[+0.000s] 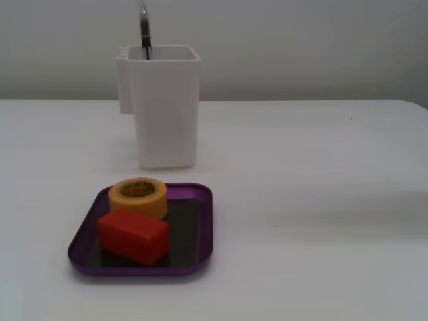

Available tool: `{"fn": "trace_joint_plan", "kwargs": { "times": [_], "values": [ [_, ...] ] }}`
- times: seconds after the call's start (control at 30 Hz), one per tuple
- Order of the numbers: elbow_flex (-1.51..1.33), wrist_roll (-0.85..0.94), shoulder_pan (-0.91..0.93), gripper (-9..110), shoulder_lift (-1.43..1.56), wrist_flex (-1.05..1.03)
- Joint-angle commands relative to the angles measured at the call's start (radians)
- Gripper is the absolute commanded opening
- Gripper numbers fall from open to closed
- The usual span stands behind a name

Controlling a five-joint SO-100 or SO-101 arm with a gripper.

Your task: Grab up the yellow tape and put it in the box.

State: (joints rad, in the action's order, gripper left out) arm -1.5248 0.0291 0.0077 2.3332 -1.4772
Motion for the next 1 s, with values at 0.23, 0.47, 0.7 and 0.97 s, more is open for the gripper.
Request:
{"fn": "trace_joint_plan", "kwargs": {
  "times": [0.23, 0.47, 0.7, 0.97],
  "values": [
    [-0.758, 0.005, 0.003, 9, 0.522, 0.238],
    [-1.212, 0.003, 0.003, 9, 0.916, 0.402],
    [-1.46, -0.006, 0.002, 9, 1.118, 0.39],
    [-1.542, -0.008, -0.002, 8, 1.083, 0.359]
  ]
}}
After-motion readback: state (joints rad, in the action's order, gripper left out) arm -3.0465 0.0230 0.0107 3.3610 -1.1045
